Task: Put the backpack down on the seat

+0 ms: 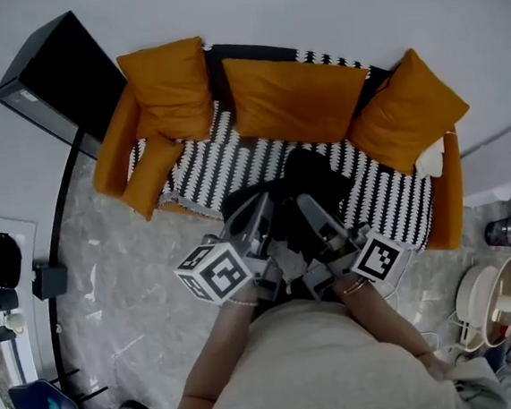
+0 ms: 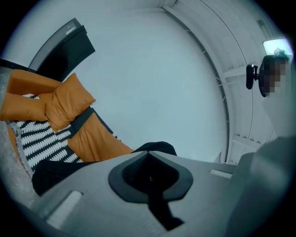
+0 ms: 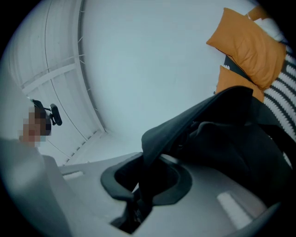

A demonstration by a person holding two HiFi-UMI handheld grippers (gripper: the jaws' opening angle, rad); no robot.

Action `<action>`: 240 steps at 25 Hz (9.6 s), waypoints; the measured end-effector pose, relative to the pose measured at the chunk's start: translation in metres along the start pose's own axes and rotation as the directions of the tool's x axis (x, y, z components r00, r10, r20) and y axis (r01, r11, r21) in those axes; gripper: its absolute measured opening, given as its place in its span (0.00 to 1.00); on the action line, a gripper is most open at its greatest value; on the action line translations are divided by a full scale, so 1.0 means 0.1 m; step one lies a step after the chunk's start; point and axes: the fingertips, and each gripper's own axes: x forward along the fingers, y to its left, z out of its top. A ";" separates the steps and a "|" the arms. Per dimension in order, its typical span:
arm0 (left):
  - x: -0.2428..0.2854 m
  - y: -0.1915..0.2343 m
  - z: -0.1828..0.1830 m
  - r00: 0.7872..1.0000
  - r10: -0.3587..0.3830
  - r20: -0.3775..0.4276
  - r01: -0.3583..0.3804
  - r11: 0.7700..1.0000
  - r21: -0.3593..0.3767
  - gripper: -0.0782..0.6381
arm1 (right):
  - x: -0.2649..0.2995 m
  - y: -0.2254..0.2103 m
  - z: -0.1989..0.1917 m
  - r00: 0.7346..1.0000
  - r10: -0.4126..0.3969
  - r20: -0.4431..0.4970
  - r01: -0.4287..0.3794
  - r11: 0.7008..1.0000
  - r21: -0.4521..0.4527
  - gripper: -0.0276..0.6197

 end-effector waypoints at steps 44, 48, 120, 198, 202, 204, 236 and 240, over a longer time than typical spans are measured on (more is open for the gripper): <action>1.33 1.55 0.68 0.986 0.097 -0.137 -0.111 0.988 -0.104 0.12 | 1.66 -1.36 0.42 0.984 -0.124 -0.129 0.139 0.983 0.117 0.12; 1.44 1.76 0.59 0.983 0.131 -0.125 -0.145 0.983 -0.109 0.12 | 1.63 -1.63 0.33 0.966 -0.170 -0.194 0.185 0.981 0.058 0.12; 2.87 2.54 -1.50 0.896 0.001 -0.444 -0.126 0.959 -0.254 0.12 | 0.08 -4.35 1.23 0.703 -0.708 0.064 0.710 0.704 -0.022 0.40; 1.10 0.65 0.90 0.996 -0.054 -0.068 0.058 0.996 0.062 0.12 | 1.62 -0.40 0.48 0.982 -0.106 -0.155 0.066 0.967 -0.246 0.05; 1.10 0.66 0.88 0.997 -0.042 -0.068 0.046 0.997 0.063 0.12 | 1.58 -0.46 0.48 0.979 -0.125 -0.161 0.082 0.964 -0.254 0.05; 1.09 0.67 0.87 0.997 -0.025 -0.068 0.030 0.997 0.076 0.12 | 1.58 -0.48 0.49 0.978 -0.129 -0.163 0.086 0.965 -0.247 0.05; 1.12 0.67 0.64 0.996 0.017 -0.090 -0.011 0.998 0.069 0.12 | 1.45 -0.59 0.46 0.965 -0.166 -0.203 0.108 0.958 -0.266 0.05; 1.13 0.67 0.61 0.995 0.014 -0.099 -0.008 0.998 0.065 0.12 | 1.45 -0.59 0.48 0.964 -0.176 -0.198 0.120 0.956 -0.267 0.05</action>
